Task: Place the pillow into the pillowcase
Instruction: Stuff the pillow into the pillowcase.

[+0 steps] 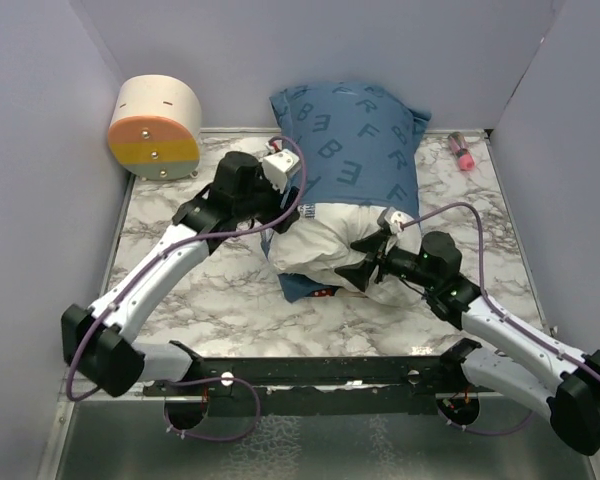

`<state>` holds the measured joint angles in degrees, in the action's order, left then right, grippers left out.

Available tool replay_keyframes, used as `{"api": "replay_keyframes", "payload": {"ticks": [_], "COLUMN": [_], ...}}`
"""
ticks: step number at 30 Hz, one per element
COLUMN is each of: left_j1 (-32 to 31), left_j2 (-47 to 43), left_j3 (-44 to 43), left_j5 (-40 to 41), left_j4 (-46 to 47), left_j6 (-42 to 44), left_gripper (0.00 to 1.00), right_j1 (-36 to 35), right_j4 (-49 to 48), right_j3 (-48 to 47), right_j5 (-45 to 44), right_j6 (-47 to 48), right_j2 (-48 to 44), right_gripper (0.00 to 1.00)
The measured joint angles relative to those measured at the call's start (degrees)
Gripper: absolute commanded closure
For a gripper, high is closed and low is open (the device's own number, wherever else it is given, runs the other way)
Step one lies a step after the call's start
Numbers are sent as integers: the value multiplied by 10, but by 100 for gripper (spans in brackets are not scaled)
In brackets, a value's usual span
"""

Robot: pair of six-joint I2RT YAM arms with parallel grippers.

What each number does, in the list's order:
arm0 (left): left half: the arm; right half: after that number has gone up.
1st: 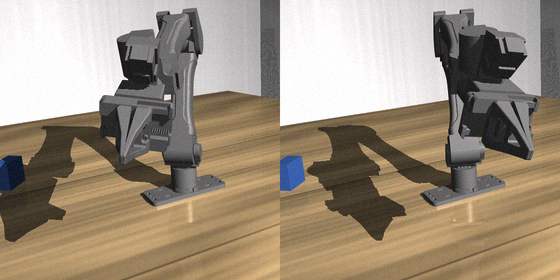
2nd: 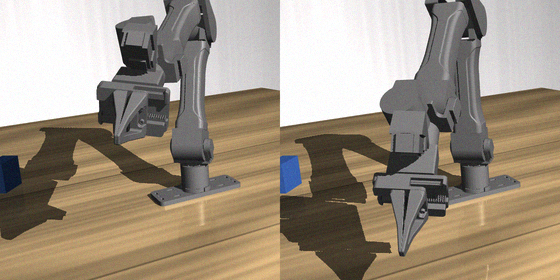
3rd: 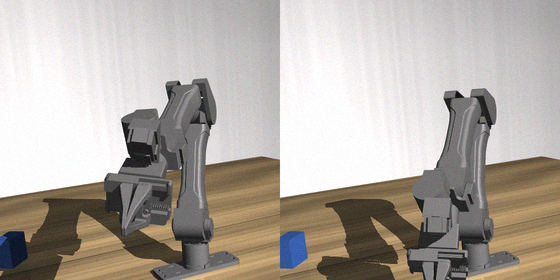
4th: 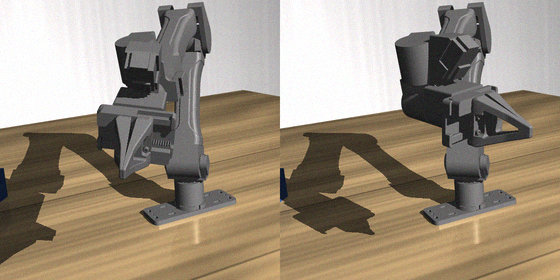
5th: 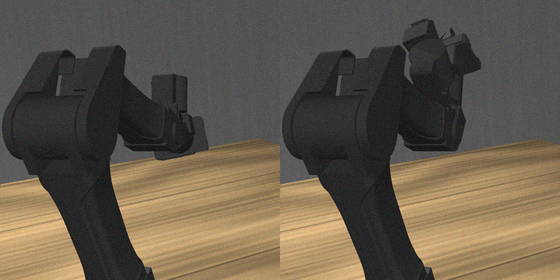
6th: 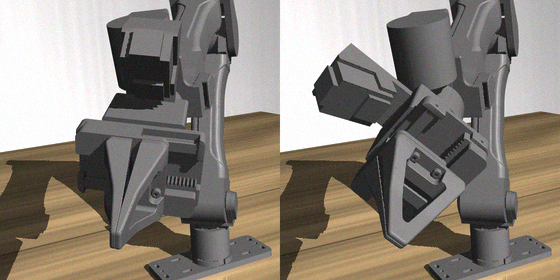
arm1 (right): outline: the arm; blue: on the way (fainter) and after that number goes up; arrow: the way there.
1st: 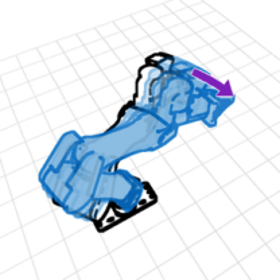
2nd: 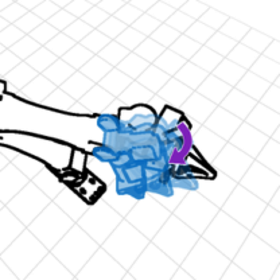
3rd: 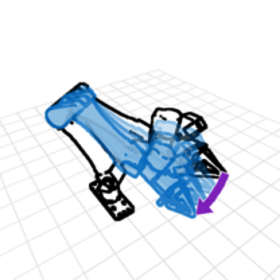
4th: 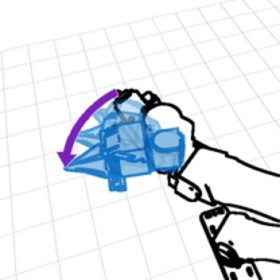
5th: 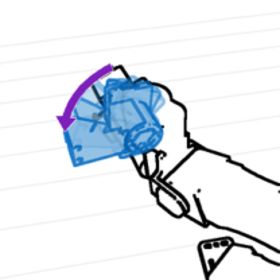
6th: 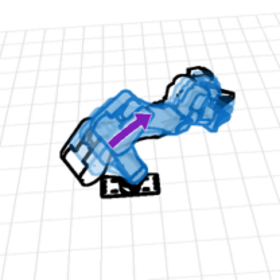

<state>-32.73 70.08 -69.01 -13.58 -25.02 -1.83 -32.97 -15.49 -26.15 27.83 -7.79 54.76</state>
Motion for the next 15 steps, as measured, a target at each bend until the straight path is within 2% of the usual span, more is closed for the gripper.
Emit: {"api": "replay_keyframes", "payload": {"ticks": [4,6,8,11,13,15], "left_j1": [37,61,111,219,283,308], "left_j2": [84,93,83,57,50,53], "left_j3": [-19,-14,13,94,162,216], "left_j5": [10,0,-47,-127,-177,-215], "left_j4": [-3,3,42,133,200,248], "left_j6": [76,76,47,-23,-76,-115], "left_gripper": [23,20,20,19,19,19], "right_j1": [1,1,0,-21,-55,-92], "right_j4": [-1,-12,-13,7,23,25], "right_j3": [1,0,-7,-50,-94,-131], "right_j5": [14,29,39,29,-1,-27], "right_j6": [-18,-26,-28,-4,33,76], "right_j2": [-41,-43,-33,7,38,64], "right_gripper": [22,19,13,1,0,0]}}
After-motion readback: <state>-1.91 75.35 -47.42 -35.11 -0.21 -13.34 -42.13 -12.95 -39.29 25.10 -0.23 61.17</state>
